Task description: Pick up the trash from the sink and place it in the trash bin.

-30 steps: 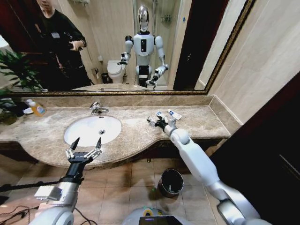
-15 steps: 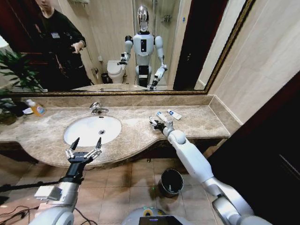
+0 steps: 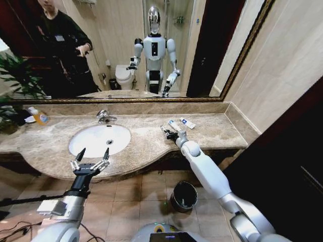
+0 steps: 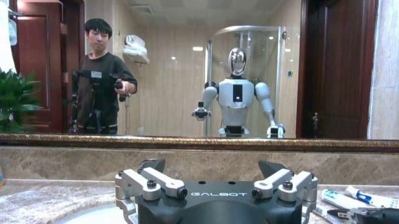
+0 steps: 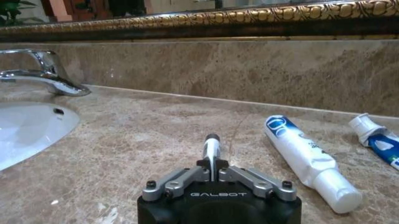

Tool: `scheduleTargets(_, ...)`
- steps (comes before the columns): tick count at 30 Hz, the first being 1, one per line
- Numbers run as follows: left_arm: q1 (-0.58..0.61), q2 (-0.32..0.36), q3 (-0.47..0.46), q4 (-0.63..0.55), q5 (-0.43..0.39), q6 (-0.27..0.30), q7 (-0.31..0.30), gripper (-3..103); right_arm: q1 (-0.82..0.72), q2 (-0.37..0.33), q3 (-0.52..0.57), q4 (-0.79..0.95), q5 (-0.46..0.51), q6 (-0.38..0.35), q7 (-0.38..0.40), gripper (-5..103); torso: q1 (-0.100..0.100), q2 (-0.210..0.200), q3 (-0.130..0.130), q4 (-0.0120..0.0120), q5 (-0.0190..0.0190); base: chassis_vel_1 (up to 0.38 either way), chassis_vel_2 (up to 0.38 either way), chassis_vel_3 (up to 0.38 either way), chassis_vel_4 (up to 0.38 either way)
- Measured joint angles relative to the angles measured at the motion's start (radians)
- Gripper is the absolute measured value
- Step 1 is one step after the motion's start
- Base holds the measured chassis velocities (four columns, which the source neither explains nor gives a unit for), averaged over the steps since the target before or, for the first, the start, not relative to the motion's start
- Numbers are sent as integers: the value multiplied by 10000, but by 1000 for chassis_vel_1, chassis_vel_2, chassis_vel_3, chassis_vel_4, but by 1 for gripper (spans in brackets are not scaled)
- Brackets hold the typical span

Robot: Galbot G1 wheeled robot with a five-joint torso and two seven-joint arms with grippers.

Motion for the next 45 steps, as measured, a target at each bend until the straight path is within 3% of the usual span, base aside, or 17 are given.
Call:
scheduleTargets(11,0,0,0,0,0,0,0,100,-286,-133,-27,592,134,-4,256,0,0,1,0,0,2,0,0,0,0)
scheduleTargets(22,0,0,0,0,0,0,0,100,-1098,-802,488,2532,891,-67,831,0,1,1,0,0,1,0,0,0,0)
scheduleTargets(35,0,0,0,0,1,0,1,100,-4901,-2240,2458,5891,1056,-122,899,0,0,1,-1,1,3,0,0,0,0)
scheduleTargets(42,0,-1,1,0,0,0,0,100,-7166,-1925,3665,6811,551,138,923,0,-1,1,-1,-1,3,0,0,0,0)
scheduleTargets(45,0,0,0,0,0,0,1,100,-8250,-1614,4260,6881,-47,584,614,0,-1,2,-1,-2,4,0,0,0,0)
